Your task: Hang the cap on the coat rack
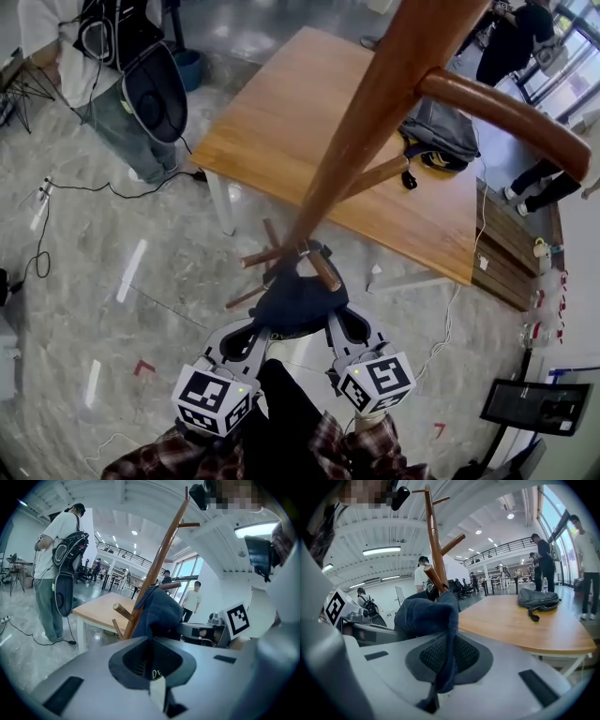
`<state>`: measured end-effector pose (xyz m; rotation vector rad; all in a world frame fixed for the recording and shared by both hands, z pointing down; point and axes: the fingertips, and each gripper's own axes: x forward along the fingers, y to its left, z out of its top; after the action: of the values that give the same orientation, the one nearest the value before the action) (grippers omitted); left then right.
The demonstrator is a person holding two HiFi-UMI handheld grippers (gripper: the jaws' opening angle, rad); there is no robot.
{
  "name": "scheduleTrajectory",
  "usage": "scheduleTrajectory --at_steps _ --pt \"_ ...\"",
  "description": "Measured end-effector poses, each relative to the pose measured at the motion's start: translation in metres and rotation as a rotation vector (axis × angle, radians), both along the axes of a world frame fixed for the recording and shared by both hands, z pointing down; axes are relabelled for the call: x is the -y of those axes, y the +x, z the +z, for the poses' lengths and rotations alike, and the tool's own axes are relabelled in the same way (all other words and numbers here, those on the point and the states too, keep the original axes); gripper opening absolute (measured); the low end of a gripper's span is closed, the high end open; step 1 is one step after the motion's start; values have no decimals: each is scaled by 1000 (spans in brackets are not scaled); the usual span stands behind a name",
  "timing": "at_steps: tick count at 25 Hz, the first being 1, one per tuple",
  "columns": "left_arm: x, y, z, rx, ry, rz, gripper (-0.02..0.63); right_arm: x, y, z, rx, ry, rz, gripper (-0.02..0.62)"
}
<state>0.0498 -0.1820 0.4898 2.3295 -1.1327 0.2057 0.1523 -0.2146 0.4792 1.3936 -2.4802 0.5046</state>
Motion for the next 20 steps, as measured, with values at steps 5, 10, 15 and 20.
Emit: scheduleTrajectory --at_steps 5,10,15,20 --pt "15 6 18 27 -19 -18 21 19 4 17 -20 -5 11 17" --pt "32 11 31 22 -42 -46 21 38 5 26 -45 -3 8 17" --pt "48 13 41 23 -41 -73 21 53 4 34 -45 -11 5 17" --pt "53 14 44 11 -31 -79 21 60 5 36 -49 -15 5 17"
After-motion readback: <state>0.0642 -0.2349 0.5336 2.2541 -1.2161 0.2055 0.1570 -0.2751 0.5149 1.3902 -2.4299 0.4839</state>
